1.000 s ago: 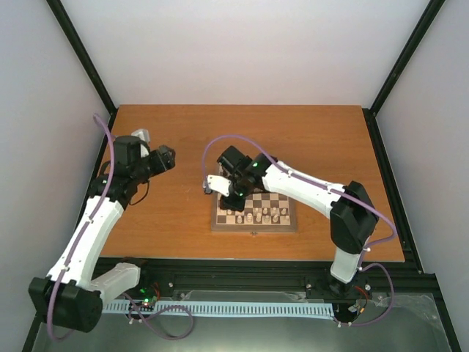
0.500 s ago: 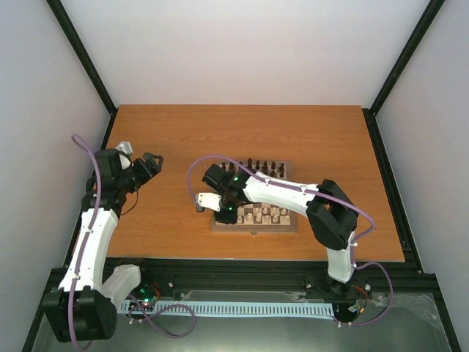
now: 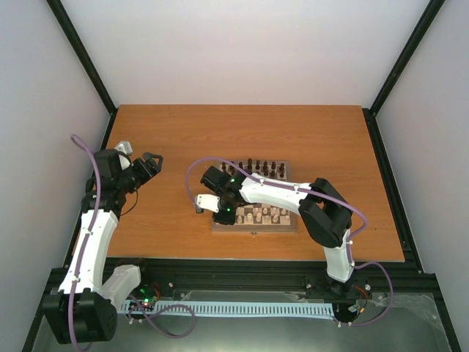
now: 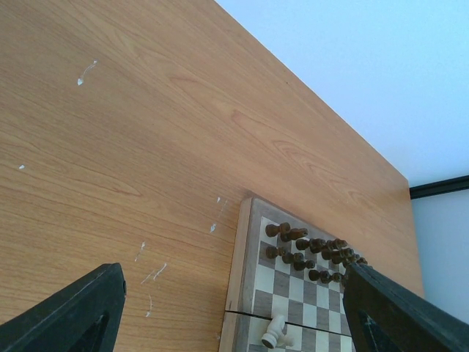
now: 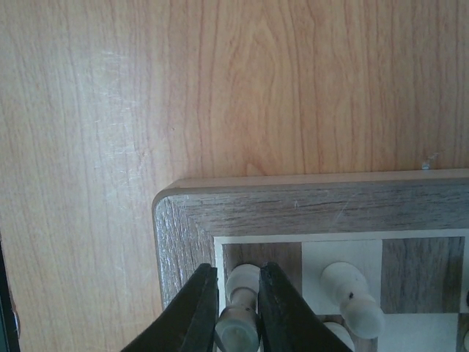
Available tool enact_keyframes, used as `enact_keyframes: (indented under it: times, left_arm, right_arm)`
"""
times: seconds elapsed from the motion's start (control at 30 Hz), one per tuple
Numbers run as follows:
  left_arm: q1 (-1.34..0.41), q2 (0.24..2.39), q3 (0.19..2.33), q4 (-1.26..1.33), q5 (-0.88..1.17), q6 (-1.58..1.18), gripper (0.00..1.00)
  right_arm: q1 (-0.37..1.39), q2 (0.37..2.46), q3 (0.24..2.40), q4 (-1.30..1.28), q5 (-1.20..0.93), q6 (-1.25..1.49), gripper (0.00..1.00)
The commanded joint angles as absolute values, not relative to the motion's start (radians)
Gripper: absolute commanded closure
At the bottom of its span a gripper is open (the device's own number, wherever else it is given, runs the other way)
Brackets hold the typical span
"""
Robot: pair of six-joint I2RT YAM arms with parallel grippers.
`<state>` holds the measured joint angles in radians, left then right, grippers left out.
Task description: Set up the chess pieces on the board
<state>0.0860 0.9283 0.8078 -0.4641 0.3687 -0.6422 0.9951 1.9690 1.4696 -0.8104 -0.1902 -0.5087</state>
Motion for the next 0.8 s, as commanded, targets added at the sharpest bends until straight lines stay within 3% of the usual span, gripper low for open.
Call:
enact_keyframes:
  times: [0.0, 0.17, 0.3, 0.5, 0.77]
  left_arm:
    - [0.091, 0.919, 0.814, -0.446, 0.373, -0.624, 0.17]
    - [0.090, 0.920, 0.812, -0.444, 0.376, -0.623, 0.17]
    - [0.091, 0.925, 0.811, -0.442, 0.383, -0.623, 0.17]
    - [0.090, 0.928, 0.805, -0.432, 0.400, -0.621, 0.17]
    - [-0.054, 1.007, 0.841, -0.447, 0.441, -0.465, 0.34]
  right_arm:
    - [1.000, 1.993, 1.491, -0.782, -0.174, -0.506, 0.83]
    - [1.000, 1.999, 1.491, -0.776, -0.166, -0.506, 0.81]
    - [0.999, 1.987, 1.496, -0.784, -0.169, -0.496, 0.68]
    - [0.964, 1.911, 1.541, -0.823, -0.215, -0.485, 0.58]
    - [0.776, 1.721, 1.477, -0.826, -0.322, -0.470, 0.55]
